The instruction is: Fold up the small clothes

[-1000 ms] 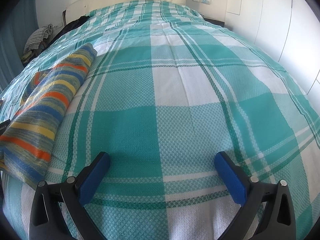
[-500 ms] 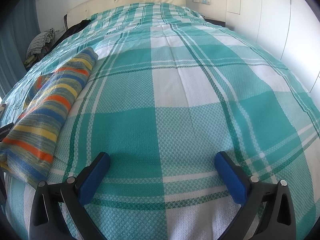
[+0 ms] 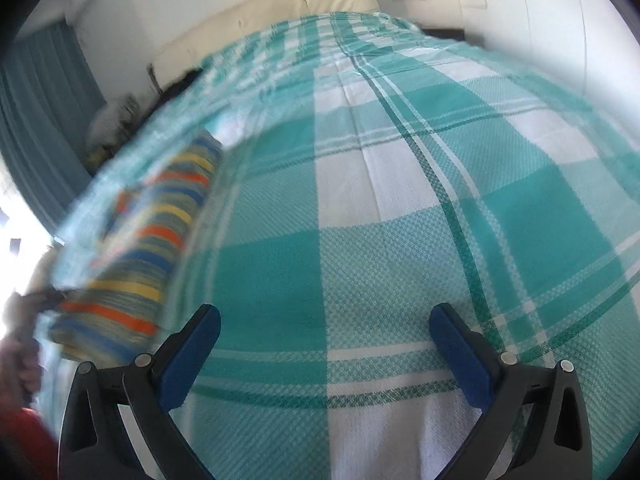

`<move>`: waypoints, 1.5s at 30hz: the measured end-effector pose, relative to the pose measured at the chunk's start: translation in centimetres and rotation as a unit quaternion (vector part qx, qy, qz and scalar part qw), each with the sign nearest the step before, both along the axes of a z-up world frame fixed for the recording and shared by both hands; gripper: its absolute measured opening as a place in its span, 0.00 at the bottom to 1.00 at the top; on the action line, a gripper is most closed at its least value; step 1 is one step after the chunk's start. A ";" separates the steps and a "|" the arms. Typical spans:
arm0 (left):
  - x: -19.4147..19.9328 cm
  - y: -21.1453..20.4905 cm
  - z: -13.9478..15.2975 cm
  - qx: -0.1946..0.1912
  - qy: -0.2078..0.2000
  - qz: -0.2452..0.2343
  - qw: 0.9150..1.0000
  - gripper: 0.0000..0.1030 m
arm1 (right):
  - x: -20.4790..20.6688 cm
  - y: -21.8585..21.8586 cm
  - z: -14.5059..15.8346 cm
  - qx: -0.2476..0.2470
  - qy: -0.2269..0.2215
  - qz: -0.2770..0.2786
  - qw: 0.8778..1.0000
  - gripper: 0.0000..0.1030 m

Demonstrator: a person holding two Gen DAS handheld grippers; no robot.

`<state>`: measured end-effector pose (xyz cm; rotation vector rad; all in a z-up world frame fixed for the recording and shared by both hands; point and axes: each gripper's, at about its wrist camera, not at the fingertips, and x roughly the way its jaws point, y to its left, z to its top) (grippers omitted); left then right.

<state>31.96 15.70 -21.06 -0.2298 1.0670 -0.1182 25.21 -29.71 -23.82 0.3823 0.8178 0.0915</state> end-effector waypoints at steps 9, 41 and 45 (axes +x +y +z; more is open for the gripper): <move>5.9 -6.4 -3.0 -0.078 0.066 -0.073 0.992 0.99 | 8.2 4.8 3.3 0.200 -0.016 0.155 0.967 1.00; -0.8 -7.5 2.4 0.121 -0.066 -0.012 0.990 0.81 | 10.0 5.5 6.5 -0.054 0.066 0.076 0.993 1.00; -7.7 -9.7 6.4 0.155 -0.129 -0.013 0.979 0.98 | 3.1 4.4 5.7 -0.079 0.066 0.067 0.992 1.00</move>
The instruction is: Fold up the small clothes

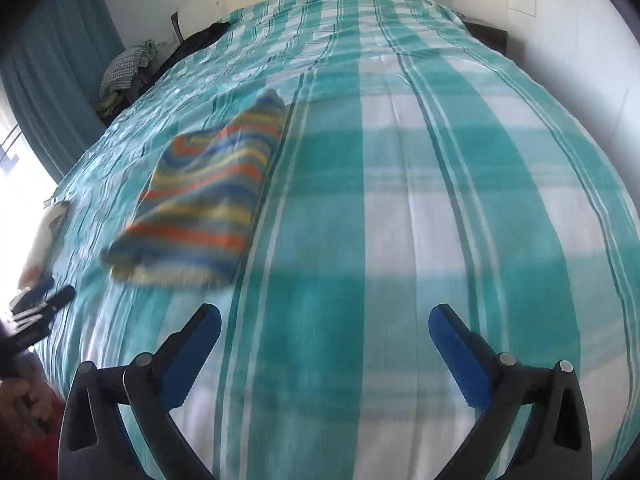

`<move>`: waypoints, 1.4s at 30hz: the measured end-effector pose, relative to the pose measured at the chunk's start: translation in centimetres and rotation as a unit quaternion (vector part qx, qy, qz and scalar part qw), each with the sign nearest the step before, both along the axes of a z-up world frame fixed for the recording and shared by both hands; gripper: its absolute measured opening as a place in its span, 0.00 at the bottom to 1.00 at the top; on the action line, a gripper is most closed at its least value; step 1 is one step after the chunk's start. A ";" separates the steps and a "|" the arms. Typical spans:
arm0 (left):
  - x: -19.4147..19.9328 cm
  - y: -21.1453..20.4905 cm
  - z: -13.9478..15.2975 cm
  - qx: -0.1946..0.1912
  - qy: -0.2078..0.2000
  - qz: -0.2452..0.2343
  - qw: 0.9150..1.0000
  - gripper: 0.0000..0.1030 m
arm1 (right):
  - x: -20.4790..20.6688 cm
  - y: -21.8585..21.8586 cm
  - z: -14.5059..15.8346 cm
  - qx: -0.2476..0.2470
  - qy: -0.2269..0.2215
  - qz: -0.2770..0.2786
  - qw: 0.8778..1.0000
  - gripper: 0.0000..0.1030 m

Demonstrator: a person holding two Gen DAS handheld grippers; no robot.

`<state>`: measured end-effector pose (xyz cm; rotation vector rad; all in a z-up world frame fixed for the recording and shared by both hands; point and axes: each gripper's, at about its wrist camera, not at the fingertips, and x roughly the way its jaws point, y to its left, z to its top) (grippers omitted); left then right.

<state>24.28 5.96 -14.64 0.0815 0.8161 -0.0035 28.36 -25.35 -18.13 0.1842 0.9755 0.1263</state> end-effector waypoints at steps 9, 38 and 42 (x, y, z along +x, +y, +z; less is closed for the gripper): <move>-6.9 -4.9 10.8 0.062 -0.137 0.006 0.989 1.00 | -8.6 3.9 9.7 -0.035 -0.105 0.059 0.992 1.00; -15.1 -5.6 11.0 0.045 -0.006 0.004 0.999 1.00 | -18.6 7.1 14.5 -0.081 -0.051 0.076 0.993 1.00; -16.0 -5.5 11.2 0.043 -0.001 0.001 0.999 1.00 | -19.8 7.7 15.4 -0.091 -0.054 0.089 0.990 1.00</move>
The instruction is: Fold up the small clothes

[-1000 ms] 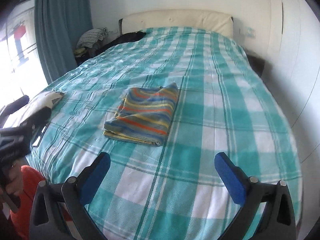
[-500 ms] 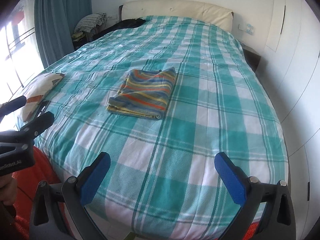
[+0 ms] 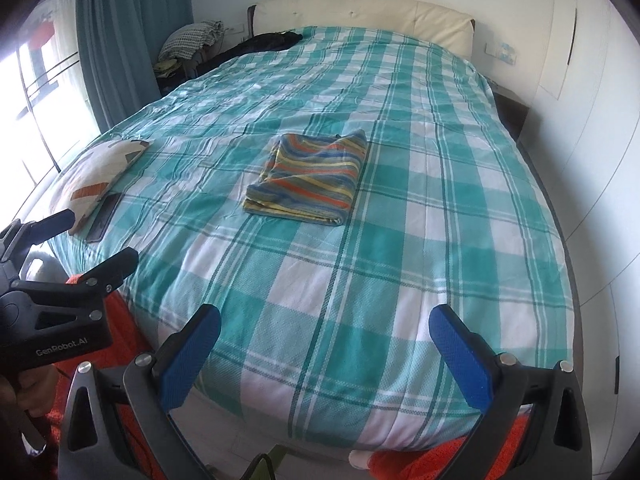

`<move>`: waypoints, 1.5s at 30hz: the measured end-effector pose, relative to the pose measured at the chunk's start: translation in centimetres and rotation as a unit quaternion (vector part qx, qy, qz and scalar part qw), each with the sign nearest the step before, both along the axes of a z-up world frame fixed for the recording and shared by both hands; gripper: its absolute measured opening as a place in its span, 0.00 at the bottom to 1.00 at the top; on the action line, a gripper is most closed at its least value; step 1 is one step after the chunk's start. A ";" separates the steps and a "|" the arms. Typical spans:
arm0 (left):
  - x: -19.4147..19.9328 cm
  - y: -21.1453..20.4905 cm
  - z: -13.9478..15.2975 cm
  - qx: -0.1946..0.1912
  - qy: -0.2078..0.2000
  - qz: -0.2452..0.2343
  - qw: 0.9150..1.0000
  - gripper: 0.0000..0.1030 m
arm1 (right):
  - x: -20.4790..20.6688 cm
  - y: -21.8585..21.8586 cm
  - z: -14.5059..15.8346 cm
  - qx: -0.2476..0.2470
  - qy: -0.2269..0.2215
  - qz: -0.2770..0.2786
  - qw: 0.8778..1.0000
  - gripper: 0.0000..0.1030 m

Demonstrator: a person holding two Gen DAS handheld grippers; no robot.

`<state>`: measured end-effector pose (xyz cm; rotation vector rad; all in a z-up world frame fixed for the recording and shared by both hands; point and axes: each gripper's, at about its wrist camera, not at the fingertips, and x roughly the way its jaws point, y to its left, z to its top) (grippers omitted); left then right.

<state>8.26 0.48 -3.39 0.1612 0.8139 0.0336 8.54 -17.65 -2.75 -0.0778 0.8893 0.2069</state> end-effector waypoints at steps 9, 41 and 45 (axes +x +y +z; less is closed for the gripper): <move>-0.3 1.0 0.2 -0.038 0.034 0.013 0.999 1.00 | -1.3 0.6 0.8 0.000 0.014 0.008 1.000 1.00; -1.4 0.6 2.3 -0.065 0.030 -0.008 0.997 0.99 | -2.5 0.8 2.9 -0.030 0.007 -0.040 0.999 1.00; -1.5 0.7 2.5 -0.063 0.017 0.000 0.998 0.99 | -2.4 0.6 2.9 -0.028 0.008 -0.042 0.999 1.00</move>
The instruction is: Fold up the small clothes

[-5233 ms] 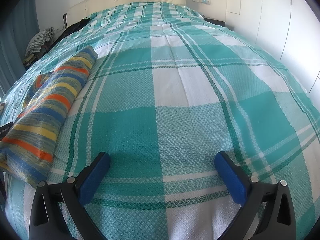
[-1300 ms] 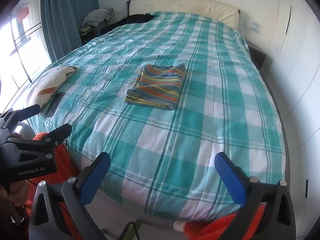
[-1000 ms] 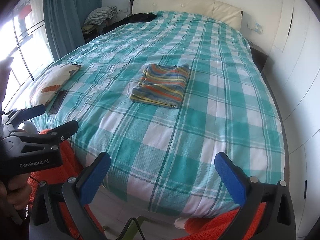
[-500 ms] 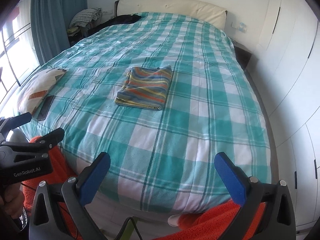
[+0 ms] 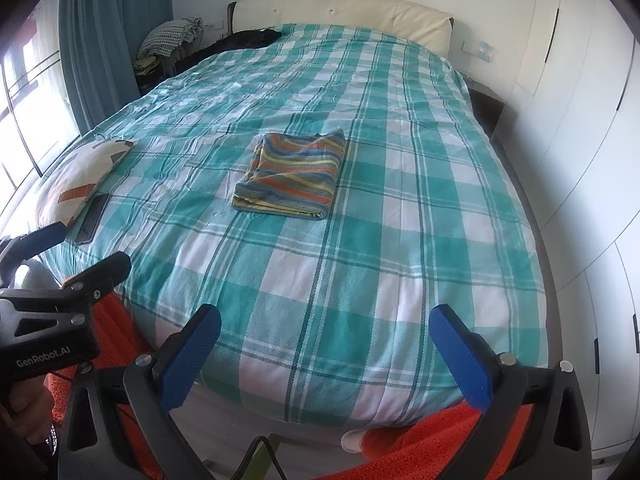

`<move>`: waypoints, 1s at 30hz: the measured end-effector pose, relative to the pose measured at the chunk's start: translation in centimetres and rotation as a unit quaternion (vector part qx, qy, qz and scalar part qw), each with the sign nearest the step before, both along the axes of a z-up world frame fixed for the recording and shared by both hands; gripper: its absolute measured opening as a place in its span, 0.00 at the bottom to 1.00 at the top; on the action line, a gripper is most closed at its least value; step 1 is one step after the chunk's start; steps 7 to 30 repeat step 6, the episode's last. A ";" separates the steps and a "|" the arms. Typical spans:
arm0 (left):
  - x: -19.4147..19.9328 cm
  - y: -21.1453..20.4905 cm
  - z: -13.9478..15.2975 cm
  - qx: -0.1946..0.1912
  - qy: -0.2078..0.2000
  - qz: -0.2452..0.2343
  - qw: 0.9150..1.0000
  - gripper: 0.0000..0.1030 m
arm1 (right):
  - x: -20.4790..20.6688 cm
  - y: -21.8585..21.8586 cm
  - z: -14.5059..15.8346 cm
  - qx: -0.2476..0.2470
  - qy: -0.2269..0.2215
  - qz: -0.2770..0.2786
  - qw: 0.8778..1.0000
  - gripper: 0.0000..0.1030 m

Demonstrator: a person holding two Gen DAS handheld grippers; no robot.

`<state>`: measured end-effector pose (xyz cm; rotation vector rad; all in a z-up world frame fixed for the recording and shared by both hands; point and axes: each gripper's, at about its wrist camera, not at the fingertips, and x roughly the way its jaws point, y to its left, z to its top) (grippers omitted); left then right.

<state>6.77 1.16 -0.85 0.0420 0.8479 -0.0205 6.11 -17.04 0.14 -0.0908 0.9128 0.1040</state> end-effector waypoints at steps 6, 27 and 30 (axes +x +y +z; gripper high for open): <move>0.0 0.0 0.0 0.008 -0.007 0.005 1.000 0.99 | 0.1 0.0 -0.1 0.002 0.001 0.001 1.000 1.00; 0.0 0.0 0.0 0.008 -0.007 0.005 1.000 0.99 | 0.1 0.0 -0.1 0.002 0.001 0.001 1.000 1.00; 0.0 0.0 0.0 0.008 -0.007 0.005 1.000 0.99 | 0.1 0.0 -0.1 0.002 0.001 0.001 1.000 1.00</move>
